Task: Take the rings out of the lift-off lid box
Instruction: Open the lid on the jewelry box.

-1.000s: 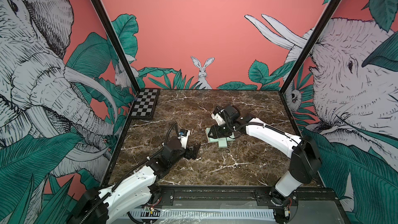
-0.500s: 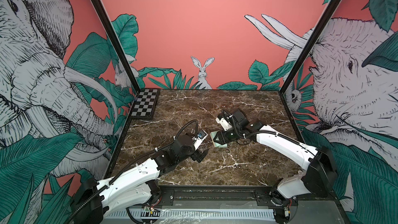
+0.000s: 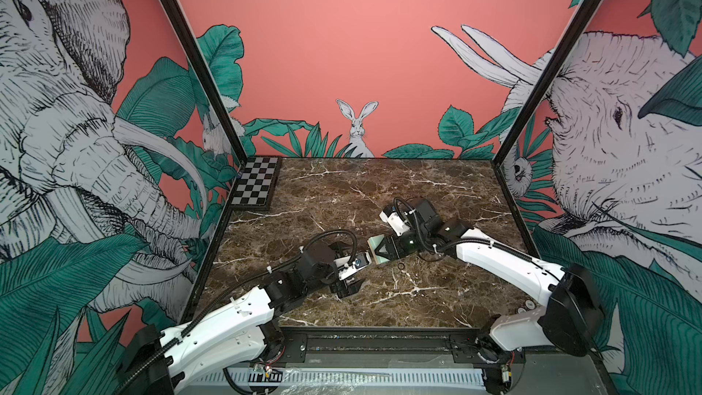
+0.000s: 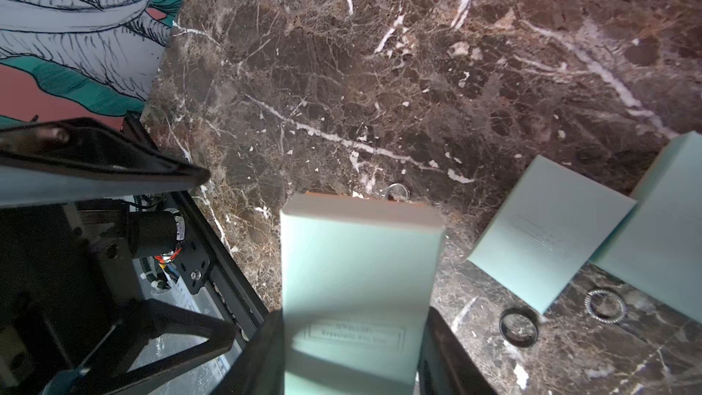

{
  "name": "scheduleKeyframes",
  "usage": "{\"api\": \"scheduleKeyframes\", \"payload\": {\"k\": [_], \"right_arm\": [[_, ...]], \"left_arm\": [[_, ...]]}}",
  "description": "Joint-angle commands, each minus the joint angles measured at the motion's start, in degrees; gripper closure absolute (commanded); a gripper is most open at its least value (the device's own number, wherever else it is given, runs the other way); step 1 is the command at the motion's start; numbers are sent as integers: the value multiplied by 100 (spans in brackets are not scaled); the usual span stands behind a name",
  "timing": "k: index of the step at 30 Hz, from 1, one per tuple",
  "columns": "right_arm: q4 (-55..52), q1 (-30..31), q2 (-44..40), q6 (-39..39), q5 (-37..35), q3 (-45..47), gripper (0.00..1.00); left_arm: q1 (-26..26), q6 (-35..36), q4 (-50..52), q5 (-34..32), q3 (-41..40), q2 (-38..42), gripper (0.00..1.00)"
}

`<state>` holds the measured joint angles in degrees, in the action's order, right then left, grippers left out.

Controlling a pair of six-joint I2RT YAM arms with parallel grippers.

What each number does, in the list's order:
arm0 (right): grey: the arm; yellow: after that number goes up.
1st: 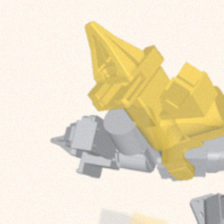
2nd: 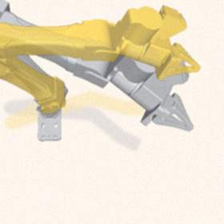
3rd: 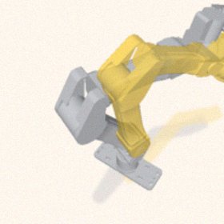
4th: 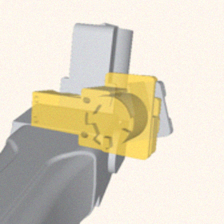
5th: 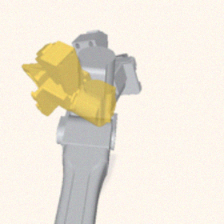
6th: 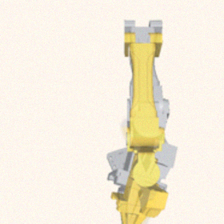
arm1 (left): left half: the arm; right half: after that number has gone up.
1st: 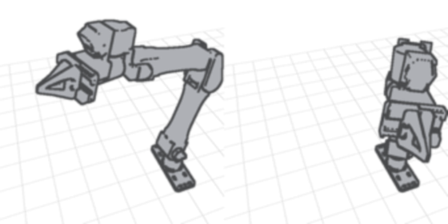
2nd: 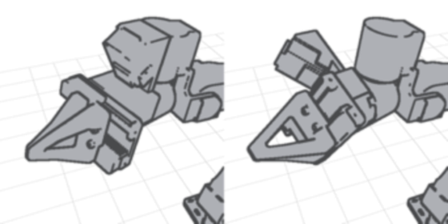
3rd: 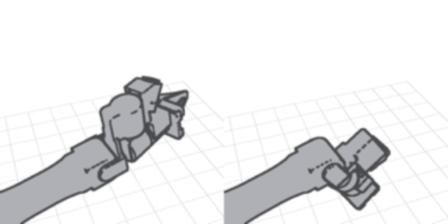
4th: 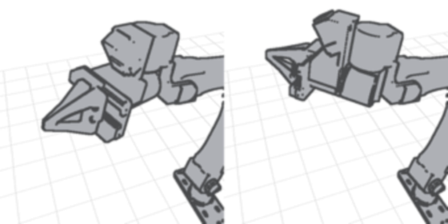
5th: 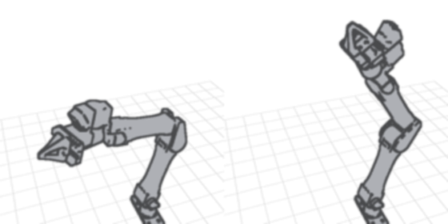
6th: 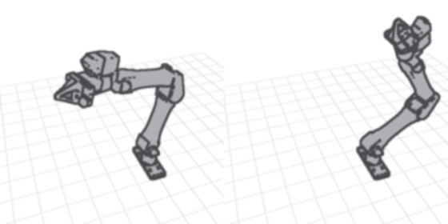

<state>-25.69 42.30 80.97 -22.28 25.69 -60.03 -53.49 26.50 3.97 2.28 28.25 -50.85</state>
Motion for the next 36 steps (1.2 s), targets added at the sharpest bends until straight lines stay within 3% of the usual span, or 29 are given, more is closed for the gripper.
{"api": "scheduleKeyframes", "payload": {"k": [1,14,24,36], "right_arm": [[375,3,-210,37,286,57,57],[538,13,-257,-23,425,128,60],[550,12,-249,-30,463,109,60],[556,39,-228,-17,560,115,61]], "left_arm": [[-3,248,-817,-250,-149,-201,0],[49,-387,-1602,-117,-43,-627,1],[67,-217,-1399,135,16,-674,1],[76,-119,-1573,-228,120,-753,7]]}}
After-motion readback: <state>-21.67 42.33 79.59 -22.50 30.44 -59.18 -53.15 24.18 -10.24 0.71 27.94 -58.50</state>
